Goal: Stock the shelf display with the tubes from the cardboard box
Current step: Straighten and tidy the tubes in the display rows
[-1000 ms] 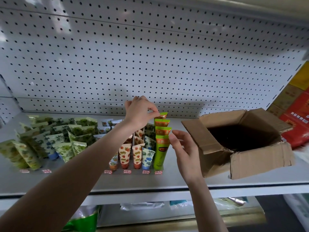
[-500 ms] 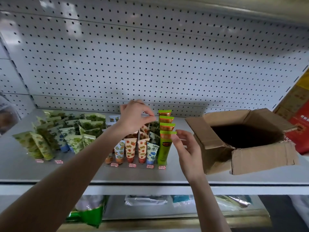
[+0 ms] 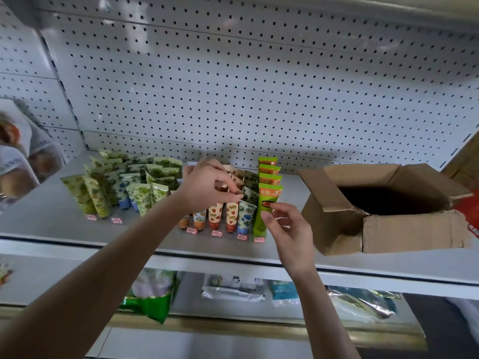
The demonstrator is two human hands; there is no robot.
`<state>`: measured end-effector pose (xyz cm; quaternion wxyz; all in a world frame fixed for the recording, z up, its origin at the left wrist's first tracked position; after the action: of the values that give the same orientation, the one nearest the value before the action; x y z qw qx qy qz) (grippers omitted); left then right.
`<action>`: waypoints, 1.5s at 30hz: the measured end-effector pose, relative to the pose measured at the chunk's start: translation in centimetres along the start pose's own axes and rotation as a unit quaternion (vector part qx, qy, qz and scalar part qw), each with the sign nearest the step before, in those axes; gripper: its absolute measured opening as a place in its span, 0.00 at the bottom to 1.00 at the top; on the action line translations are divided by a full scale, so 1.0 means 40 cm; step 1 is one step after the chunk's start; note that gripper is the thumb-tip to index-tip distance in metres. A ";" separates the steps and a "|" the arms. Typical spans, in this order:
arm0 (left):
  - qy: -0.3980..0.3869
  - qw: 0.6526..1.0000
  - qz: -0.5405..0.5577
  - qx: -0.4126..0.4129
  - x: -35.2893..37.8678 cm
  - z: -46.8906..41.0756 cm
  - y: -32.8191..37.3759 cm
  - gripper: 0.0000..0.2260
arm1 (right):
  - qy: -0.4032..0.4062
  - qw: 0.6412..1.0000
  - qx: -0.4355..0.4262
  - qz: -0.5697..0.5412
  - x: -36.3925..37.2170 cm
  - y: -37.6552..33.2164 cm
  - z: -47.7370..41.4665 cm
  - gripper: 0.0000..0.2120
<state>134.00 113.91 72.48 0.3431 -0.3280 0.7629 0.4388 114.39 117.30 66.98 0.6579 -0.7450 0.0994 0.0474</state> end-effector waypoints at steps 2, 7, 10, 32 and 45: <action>-0.005 1.000 -0.015 -0.005 -0.001 0.016 0.000 0.04 | -0.003 0.999 -0.015 0.028 0.017 0.004 0.001 0.10; -0.003 0.999 -0.035 -0.012 0.011 0.037 -0.010 0.07 | 0.022 0.994 -0.064 0.089 0.049 0.007 0.004 0.11; 0.002 0.999 -0.047 -0.004 0.012 0.037 -0.014 0.08 | 0.045 0.989 -0.080 0.115 0.061 -0.002 -0.003 0.11; 0.029 0.989 -0.107 0.101 0.030 0.008 -0.026 0.05 | 0.079 0.969 -0.083 0.221 0.091 0.009 -0.041 0.09; 0.036 0.990 -0.107 0.085 0.023 0.014 -0.022 0.03 | 0.075 0.969 -0.082 0.222 0.095 0.013 -0.049 0.06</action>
<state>134.34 113.88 71.13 0.3870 -0.3930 0.7699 0.3209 117.86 114.97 65.97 0.5584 -0.7570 0.3069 0.1446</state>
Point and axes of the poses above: each hand's wrist, its own z-axis away from the middle knuckle, its own x-axis out of the palm, y = z × x, the point moved 4 cm from there along -z, towards the middle knuckle, and after that the axes turned 9 degrees about x, right-handed, at the moved point
